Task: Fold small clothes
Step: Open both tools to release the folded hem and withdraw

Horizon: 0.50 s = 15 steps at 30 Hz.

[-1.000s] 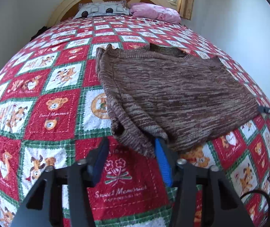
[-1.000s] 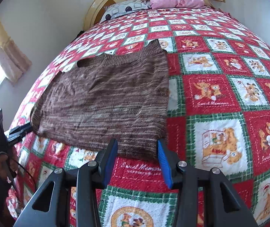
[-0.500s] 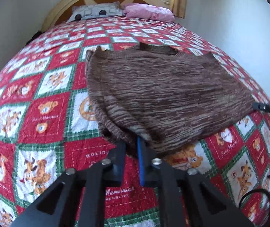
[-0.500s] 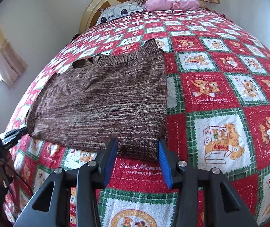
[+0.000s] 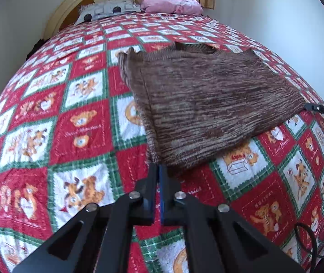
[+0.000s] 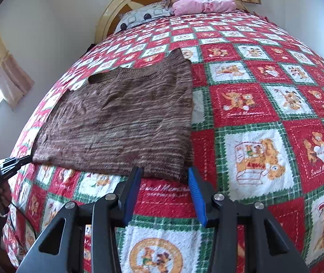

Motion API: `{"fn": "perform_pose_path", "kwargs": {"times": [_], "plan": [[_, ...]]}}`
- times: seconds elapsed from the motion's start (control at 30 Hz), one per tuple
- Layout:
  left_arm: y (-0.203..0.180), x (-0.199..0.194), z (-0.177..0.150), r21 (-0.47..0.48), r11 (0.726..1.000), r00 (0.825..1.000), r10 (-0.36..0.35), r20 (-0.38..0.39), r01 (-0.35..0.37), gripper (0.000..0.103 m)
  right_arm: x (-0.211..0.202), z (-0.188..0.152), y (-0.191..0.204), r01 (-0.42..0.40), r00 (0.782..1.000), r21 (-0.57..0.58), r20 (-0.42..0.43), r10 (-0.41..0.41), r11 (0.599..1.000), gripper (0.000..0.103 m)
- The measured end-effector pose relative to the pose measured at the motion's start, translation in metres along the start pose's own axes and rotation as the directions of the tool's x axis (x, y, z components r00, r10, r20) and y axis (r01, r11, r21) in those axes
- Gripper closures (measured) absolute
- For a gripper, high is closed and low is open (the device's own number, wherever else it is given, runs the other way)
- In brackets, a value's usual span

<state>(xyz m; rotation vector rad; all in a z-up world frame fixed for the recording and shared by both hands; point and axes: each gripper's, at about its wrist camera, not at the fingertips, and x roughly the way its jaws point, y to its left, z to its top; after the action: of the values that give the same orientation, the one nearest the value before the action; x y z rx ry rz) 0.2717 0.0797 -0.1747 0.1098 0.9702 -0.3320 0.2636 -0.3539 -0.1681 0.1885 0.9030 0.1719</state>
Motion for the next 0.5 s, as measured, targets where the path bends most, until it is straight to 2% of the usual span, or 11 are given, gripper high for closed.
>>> {"fn": "perform_pose_path", "kwargs": {"times": [0.07,0.13,0.17,0.2,0.27,0.37,0.5], "plan": [[0.001,0.002,0.000,-0.014,1.000,1.000,-0.006,0.010,0.006,0.101,0.002,-0.001,0.002,0.033,0.999,-0.017,-0.007,-0.033,0.999,0.059],[0.002,0.002,0.001,-0.024,1.000,1.000,-0.008,0.016,0.009,0.101,0.004,0.000,-0.001,0.021,1.000,-0.003,-0.019,-0.021,1.000,0.061],[0.001,0.002,0.001,-0.024,1.000,1.000,-0.008,0.019,0.009,0.101,0.005,0.002,-0.003,0.025,0.999,0.004,-0.023,-0.025,1.000,0.085],[0.001,0.002,0.001,-0.020,1.000,1.000,-0.006,0.020,0.006,0.101,0.005,0.003,-0.005,0.023,0.999,0.013,-0.031,-0.023,1.000,0.095],[-0.001,0.001,0.000,-0.008,1.000,1.000,0.001,0.020,0.000,0.101,0.001,0.004,-0.008,-0.006,0.999,0.034,-0.033,0.007,0.999,0.095],[0.001,-0.002,-0.002,-0.001,1.000,1.000,-0.001,0.021,0.001,0.101,-0.016,0.007,-0.007,0.004,1.000,0.014,0.003,-0.004,1.000,0.096],[0.002,-0.005,-0.006,0.005,1.000,1.000,0.015,0.017,-0.015,0.101,-0.003,0.000,-0.013,0.045,0.996,0.004,-0.077,-0.045,0.999,0.095]]}}
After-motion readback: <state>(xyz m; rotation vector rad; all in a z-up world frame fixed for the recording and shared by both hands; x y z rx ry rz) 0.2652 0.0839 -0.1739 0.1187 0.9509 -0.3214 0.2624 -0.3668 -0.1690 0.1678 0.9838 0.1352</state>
